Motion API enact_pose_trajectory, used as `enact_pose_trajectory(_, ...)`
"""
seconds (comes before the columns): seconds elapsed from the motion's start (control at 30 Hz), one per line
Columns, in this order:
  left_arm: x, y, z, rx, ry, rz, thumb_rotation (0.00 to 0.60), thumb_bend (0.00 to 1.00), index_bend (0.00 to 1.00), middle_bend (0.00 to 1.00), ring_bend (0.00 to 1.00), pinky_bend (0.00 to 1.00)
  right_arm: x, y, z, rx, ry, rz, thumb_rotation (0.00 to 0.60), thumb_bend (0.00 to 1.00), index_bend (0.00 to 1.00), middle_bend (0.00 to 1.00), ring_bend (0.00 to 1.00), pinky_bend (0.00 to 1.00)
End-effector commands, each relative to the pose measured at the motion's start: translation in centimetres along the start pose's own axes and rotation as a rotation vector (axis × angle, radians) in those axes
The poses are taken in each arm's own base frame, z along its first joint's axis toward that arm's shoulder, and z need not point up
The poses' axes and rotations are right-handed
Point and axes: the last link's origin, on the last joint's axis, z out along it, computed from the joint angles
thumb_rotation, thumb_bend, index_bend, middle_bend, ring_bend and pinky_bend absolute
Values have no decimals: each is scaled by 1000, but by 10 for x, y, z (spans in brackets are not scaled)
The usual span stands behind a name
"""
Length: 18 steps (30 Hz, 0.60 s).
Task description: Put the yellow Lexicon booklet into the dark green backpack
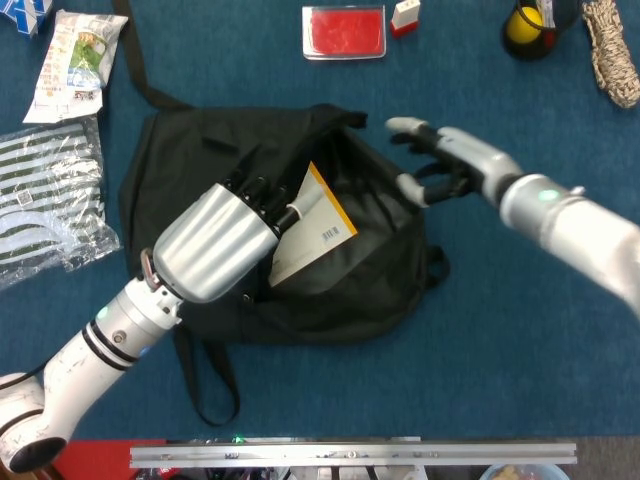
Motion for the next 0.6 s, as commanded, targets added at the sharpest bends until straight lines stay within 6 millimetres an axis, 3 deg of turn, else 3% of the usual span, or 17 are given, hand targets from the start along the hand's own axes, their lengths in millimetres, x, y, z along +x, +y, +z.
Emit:
enact_pose_trajectory(0.03,3,4,2,-16,2,2,600,249,143,428,418,551,18,13,-25,-9,28,2,600,508,0,89,28,147)
enact_pose_trajectory(0.4,8,14,5,-38,0,3,600,224,131,384,388,506,71,36,-60,-35,177,-59,600,508,0,93,28,146)
enact_pose_trajectory(0.6,15,13,8,-27,9,1,600,214,129,371,375,472,87,44,-69,-39,220,-56,600,508,0,93,28,146)
